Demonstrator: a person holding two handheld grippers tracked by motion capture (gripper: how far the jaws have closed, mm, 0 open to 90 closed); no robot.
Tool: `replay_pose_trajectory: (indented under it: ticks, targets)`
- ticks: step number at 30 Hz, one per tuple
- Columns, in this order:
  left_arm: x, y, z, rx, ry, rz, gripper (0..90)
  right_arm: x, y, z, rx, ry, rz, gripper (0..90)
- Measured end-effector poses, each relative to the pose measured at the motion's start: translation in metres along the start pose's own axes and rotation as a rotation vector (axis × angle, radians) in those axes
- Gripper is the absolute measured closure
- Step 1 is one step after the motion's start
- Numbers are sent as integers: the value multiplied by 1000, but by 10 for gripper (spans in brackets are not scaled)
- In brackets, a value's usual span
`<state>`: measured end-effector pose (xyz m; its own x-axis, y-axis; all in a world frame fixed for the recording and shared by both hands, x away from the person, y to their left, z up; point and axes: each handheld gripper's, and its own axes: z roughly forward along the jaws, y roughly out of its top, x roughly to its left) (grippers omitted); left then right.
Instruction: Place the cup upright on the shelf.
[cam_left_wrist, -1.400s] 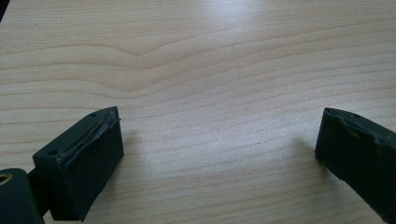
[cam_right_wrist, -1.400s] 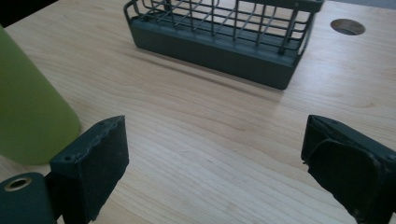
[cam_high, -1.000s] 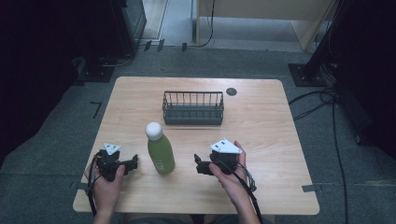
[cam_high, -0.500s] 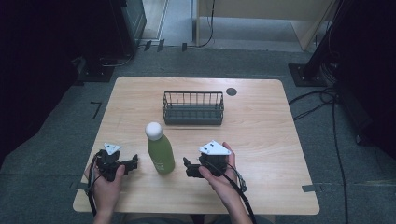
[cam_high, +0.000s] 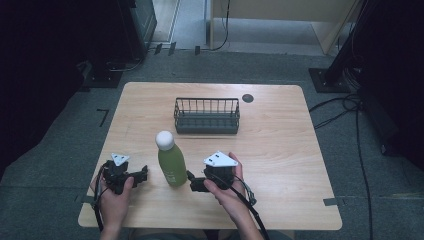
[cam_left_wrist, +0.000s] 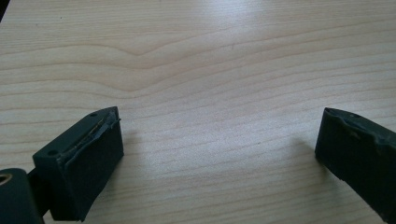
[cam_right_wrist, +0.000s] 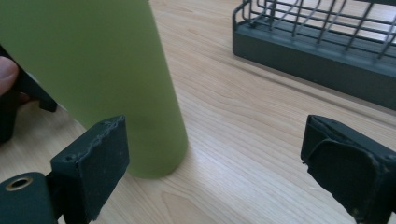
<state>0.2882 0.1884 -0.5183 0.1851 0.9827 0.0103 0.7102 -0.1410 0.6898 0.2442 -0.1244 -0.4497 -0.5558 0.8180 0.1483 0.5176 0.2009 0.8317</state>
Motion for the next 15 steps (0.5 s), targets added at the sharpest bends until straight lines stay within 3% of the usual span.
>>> replay_pose_trajectory:
  ticks: [10,15]
  targets:
    - [0,0,0,-1,0,0,16,13,5,8,-8,50,-12,105]
    - [0,0,0,-1,0,-1,16,19,5,10,-8,102,-14,95]
